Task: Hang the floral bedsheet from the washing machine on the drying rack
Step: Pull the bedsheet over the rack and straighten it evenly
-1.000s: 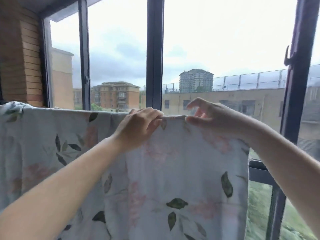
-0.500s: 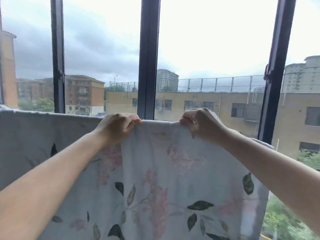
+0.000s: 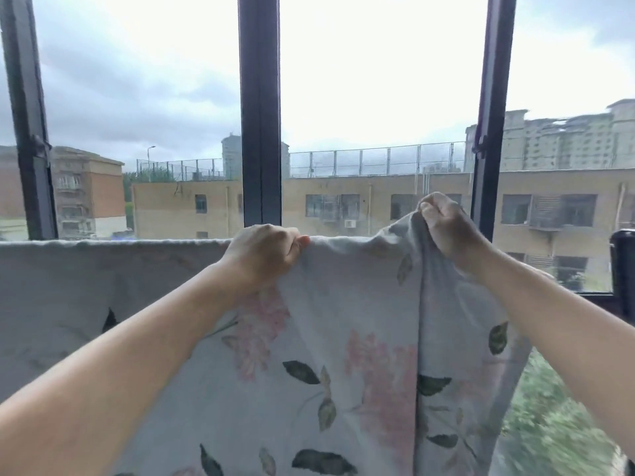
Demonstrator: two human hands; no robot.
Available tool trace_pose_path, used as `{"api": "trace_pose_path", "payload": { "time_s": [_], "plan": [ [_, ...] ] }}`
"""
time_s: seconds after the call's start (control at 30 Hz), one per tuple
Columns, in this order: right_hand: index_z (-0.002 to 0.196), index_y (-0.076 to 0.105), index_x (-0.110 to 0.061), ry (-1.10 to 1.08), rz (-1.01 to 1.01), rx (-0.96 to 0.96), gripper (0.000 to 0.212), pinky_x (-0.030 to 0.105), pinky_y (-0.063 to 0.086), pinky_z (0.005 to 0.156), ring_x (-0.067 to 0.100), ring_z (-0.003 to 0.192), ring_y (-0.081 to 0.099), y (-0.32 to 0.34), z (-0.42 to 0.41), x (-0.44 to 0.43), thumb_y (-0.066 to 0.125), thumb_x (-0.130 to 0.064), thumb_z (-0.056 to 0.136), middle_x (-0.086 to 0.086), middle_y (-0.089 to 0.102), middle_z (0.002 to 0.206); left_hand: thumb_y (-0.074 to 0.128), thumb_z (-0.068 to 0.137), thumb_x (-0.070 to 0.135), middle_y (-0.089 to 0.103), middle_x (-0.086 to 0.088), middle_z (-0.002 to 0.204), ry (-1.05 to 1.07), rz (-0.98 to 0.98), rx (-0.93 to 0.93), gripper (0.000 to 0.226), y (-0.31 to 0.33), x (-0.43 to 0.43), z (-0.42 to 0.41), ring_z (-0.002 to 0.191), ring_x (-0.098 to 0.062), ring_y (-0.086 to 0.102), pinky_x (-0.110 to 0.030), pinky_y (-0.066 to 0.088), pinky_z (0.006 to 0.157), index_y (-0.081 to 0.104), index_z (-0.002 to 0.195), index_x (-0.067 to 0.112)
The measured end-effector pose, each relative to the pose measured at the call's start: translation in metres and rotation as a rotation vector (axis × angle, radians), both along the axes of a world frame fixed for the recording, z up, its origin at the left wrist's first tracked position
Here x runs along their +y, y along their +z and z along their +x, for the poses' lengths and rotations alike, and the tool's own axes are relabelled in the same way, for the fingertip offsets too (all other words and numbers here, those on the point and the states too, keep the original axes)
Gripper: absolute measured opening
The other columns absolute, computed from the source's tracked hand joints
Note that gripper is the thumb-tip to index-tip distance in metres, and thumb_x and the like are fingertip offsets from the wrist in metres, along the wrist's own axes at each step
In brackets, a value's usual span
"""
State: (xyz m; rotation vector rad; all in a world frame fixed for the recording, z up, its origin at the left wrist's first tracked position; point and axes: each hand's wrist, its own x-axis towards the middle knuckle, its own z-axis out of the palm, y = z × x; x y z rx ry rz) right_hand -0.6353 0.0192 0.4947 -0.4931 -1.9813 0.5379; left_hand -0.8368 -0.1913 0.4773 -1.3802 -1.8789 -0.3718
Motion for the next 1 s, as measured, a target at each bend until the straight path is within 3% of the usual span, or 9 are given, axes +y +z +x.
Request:
{"api": "trace_pose_path", "payload": {
  "time_s": [0.13,0.23,0.3,0.5,0.63,0.73,0.8,0.9,1.0],
  "plan": [
    [0.104,0.063,-0.025,0.086,0.178,-0.374,0.016,0.021,0.039,0.064,-0.007,0.071,0.053,-0.009,0.002,-0.017,0.051,-0.033,0.097,-0.021,0.057,0.078,0.024,0.102,0.043,0.067,-0.008,0.092,-0.032,-0.018,0.028,0.045,-0.001,-0.004,-0.001,0.087,-0.029,0.062,-0.031,0.033,0.064,0.058,0.098,0.014],
    [0.088,0.071,-0.018,0.026,0.202,-0.246,0.013,0.033,0.050,0.079,0.010,0.082,0.065,-0.011,-0.003,-0.015,0.060,-0.016,0.093,-0.008,0.070,0.081,0.025,0.102,0.042,0.067,-0.007,0.091,-0.073,-0.007,0.018,0.045,-0.001,-0.008,-0.003,0.085,-0.028,0.062,-0.031,0.034,0.063,0.059,0.098,0.013],
    [0.084,0.071,-0.013,-0.056,0.215,-0.200,0.014,0.028,0.046,0.079,0.018,0.086,0.064,-0.009,-0.006,-0.019,0.060,-0.011,0.092,-0.003,0.070,0.083,0.026,0.101,0.042,0.066,-0.006,0.089,-0.086,0.010,0.013,0.044,-0.001,-0.010,-0.003,0.083,-0.028,0.061,-0.032,0.037,0.063,0.058,0.094,0.013],
    [0.088,0.068,-0.021,0.051,0.163,-0.327,0.007,0.026,0.046,0.083,0.012,0.088,0.063,-0.007,0.000,-0.029,0.062,-0.023,0.092,-0.006,0.069,0.087,0.027,0.102,0.040,0.066,-0.007,0.091,-0.071,0.018,0.011,0.042,-0.003,-0.010,0.002,0.084,-0.028,0.061,-0.031,0.038,0.064,0.058,0.096,0.013],
    [0.077,0.064,-0.025,-0.017,0.214,-0.228,0.016,0.031,0.049,0.080,0.017,0.084,0.063,-0.005,-0.005,-0.027,0.064,-0.014,0.090,-0.007,0.067,0.078,0.028,0.102,0.039,0.064,-0.008,0.089,-0.100,0.013,-0.016,0.040,-0.001,-0.008,0.005,0.080,-0.029,0.059,-0.032,0.038,0.063,0.056,0.092,0.012],
    [0.081,0.061,-0.017,-0.057,0.219,-0.211,0.014,0.019,0.041,0.071,0.015,0.079,0.056,-0.008,-0.010,-0.030,0.058,-0.010,0.093,-0.009,0.060,0.075,0.028,0.102,0.039,0.063,-0.007,0.087,-0.111,0.017,-0.035,0.040,0.000,-0.008,0.004,0.079,-0.028,0.059,-0.032,0.039,0.063,0.055,0.092,0.012],
    [0.085,0.060,-0.011,-0.098,0.191,-0.086,0.012,0.007,0.035,0.063,0.015,0.077,0.051,-0.011,-0.009,-0.030,0.053,-0.009,0.095,-0.005,0.056,0.075,0.028,0.102,0.040,0.062,-0.006,0.085,-0.116,0.011,-0.046,0.038,0.000,-0.008,0.004,0.079,-0.028,0.059,-0.032,0.037,0.062,0.052,0.087,0.014],
    [0.090,0.055,-0.010,-0.163,0.043,0.159,0.014,0.016,0.034,0.061,0.017,0.080,0.048,-0.009,-0.007,-0.027,0.044,-0.012,0.099,0.001,0.055,0.081,0.028,0.102,0.040,0.062,-0.007,0.086,-0.099,0.005,-0.043,0.034,0.000,-0.010,0.005,0.075,-0.027,0.056,-0.031,0.034,0.061,0.044,0.083,0.016],
    [0.093,0.055,-0.012,-0.172,0.021,0.071,0.015,0.008,0.035,0.060,0.017,0.082,0.050,-0.003,-0.004,-0.030,0.042,-0.014,0.100,0.003,0.057,0.087,0.027,0.102,0.039,0.062,-0.007,0.089,-0.082,-0.001,-0.034,0.032,0.000,-0.011,0.008,0.082,-0.030,0.059,-0.032,0.034,0.062,0.042,0.083,0.017]
  ]
}}
